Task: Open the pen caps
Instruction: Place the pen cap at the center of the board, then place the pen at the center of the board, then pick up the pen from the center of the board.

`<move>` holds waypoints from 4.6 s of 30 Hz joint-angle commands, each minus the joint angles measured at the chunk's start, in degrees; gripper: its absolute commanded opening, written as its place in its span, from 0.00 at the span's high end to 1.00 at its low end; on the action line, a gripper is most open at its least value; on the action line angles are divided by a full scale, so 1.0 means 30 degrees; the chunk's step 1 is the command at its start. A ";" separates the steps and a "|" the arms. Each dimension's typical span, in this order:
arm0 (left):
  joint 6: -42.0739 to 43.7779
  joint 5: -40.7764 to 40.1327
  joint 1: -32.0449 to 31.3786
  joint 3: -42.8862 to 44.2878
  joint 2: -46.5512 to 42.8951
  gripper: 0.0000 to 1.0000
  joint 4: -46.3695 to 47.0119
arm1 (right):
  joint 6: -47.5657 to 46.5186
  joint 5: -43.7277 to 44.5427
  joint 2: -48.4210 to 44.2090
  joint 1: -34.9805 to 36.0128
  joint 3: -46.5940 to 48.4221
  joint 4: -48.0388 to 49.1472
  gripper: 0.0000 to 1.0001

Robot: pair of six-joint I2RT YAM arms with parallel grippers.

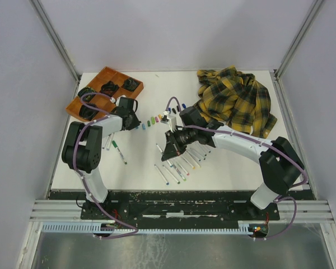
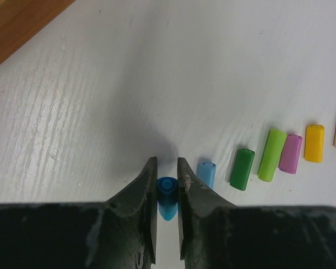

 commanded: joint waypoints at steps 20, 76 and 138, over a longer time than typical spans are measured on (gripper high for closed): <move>0.1345 -0.0991 -0.0189 0.0477 0.0020 0.69 -0.1804 | -0.0003 0.0049 0.0117 0.0126 0.0955 -0.0045 1.00; -0.2945 -0.4371 -0.0171 -1.2897 -2.5629 0.28 -0.3819 | 0.6196 1.3276 1.4476 0.3491 1.7998 -0.7669 0.86; -0.3189 -0.5511 -0.0360 -0.9222 -1.1529 0.58 -0.3014 | -1.0598 0.2687 -0.2757 -0.0520 0.6592 -0.9479 0.48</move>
